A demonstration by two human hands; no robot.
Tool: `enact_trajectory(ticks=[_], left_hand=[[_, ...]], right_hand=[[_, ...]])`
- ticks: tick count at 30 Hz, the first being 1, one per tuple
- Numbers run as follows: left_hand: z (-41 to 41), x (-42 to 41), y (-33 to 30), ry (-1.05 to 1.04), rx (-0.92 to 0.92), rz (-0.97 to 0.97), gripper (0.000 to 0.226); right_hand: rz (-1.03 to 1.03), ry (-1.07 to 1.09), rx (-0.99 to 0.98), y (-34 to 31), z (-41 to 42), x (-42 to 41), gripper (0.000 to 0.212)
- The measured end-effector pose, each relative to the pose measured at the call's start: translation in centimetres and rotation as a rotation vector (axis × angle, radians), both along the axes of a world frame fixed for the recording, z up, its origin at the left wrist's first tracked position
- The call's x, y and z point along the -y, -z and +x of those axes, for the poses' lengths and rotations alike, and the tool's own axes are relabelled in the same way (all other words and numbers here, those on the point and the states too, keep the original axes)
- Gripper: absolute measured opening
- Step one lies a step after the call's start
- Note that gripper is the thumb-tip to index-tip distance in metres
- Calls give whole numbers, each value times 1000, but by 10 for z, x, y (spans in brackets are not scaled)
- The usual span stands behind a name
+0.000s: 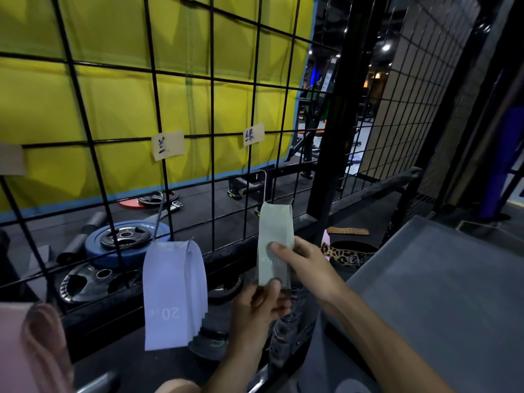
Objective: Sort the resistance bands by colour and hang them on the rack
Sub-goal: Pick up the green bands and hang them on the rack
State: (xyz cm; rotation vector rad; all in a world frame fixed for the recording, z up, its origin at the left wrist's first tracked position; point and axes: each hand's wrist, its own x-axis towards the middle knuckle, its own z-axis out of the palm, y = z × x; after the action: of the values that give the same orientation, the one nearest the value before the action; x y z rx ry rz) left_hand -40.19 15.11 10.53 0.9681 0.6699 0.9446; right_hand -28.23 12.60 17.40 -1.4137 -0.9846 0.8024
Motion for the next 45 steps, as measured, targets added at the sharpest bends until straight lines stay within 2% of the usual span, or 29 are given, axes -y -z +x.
enact_trajectory(ticks=[4,8,10,13,16,18,23,27,29,32,37,40,45], left_hand=[[-1,-2,1,-1,-9,1,23],[-5,-4,0,42,-102,8,30],[-10,-3,-1,62,-189,59,35],[-21,0,1,59,-416,238,50],[-31,2,1,-30,-706,504,53],[-36,8,-5,-83,-806,638,53],[-39,20,-23,-217,-700,743,27],[-36,11,-26,-242,-733,788,35],[-35,10,-26,-239,-762,803,34],[-34,15,-21,-238,-838,848,43],[-33,25,-10,-213,-748,809,63],[-33,26,-10,-203,-689,724,64],[-34,24,-18,-69,-577,651,59]], right_hand=[[17,54,42,7,-4,2,29],[39,130,63,12,-3,2,51],[40,149,82,13,-2,3,55],[32,160,151,12,-1,7,50],[27,154,215,8,2,12,45],[18,177,281,7,4,15,47],[46,294,431,3,2,16,42],[-8,353,607,-2,-3,21,28],[-70,300,677,1,-6,23,32],[-111,261,675,9,-11,24,32],[-111,247,599,15,-16,26,25],[-119,251,579,15,-14,26,22],[-115,238,627,16,-12,27,21]])
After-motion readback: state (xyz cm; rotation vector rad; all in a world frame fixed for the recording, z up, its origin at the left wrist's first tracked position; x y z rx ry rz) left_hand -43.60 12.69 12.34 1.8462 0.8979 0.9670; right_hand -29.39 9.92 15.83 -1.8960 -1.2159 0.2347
